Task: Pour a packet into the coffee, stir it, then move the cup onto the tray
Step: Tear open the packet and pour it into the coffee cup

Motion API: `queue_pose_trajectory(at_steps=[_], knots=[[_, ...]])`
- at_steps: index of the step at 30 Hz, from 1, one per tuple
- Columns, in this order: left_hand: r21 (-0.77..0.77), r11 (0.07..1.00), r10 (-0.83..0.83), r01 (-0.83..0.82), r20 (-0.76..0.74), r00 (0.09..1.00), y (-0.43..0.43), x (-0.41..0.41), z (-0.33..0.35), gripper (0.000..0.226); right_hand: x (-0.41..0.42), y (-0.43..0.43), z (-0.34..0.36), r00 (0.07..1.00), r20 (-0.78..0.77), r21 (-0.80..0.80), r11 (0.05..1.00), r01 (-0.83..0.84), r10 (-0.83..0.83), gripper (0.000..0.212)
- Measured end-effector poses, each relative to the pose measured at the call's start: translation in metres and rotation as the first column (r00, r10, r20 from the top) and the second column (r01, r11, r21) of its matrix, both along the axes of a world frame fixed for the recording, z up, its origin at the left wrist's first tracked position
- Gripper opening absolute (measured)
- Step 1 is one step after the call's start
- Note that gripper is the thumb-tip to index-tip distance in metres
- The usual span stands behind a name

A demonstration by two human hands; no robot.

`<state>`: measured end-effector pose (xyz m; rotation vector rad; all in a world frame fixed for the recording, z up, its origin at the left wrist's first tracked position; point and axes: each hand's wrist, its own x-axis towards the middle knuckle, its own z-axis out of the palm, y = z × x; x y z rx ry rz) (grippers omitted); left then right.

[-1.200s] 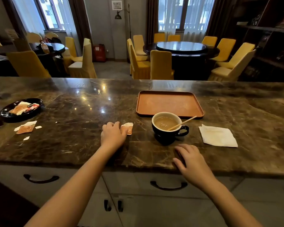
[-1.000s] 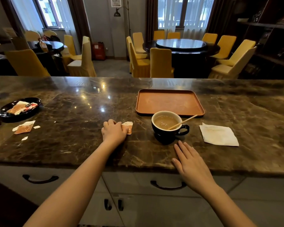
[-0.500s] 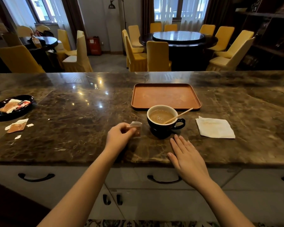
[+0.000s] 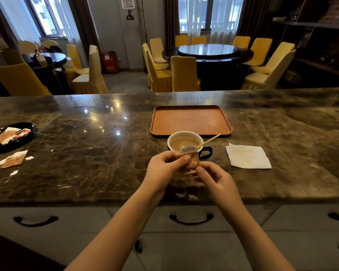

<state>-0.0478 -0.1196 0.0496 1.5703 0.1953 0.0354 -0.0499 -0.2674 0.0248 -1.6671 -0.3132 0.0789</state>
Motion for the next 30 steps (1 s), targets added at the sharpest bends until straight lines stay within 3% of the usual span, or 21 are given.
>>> queue_pose_trajectory(at_steps=[7, 9, 15, 20, 23, 26, 30], knots=[[-0.062, 0.995, -0.078, 0.078, 0.001, 0.997, -0.009, 0.018, 0.017, 0.015, 0.021, 0.002, 0.023, 0.979, -0.203, 0.245, 0.968, 0.059, -0.009, 0.019], [-0.012, 0.995, -0.099, 0.100, 0.043, 0.994, -0.008, 0.029, 0.026, 0.013, 0.033, 0.001, 0.033, 0.971, -0.238, 0.320, 0.945, 0.067, 0.012, 0.020], [0.184, 0.973, -0.161, 0.142, 0.093, 0.983, 0.003, 0.073, 0.050, 0.004, 0.079, 0.000, 0.057, 0.981, -0.188, 0.270, 0.963, 0.010, 0.043, 0.015], [0.315, 0.930, -0.219, 0.187, 0.071, 0.973, 0.020, 0.114, 0.064, 0.009, 0.117, 0.001, 0.071, 0.994, -0.094, 0.106, 0.993, -0.047, 0.057, 0.014], [0.363, 0.900, -0.271, 0.240, 0.036, 0.962, 0.029, 0.131, 0.064, 0.014, 0.137, 0.002, 0.077, 0.994, -0.069, -0.085, 0.993, -0.087, 0.081, 0.015], [0.421, 0.858, -0.324, 0.295, -0.003, 0.946, 0.036, 0.143, 0.054, 0.013, 0.159, 0.004, 0.078, 0.992, -0.049, -0.299, 0.946, -0.122, 0.112, 0.015], [0.479, 0.834, -0.308, 0.272, -0.004, 0.951, 0.041, 0.151, 0.035, 0.017, 0.179, 0.010, 0.073, 0.984, -0.035, -0.464, 0.869, -0.171, 0.175, 0.014]])
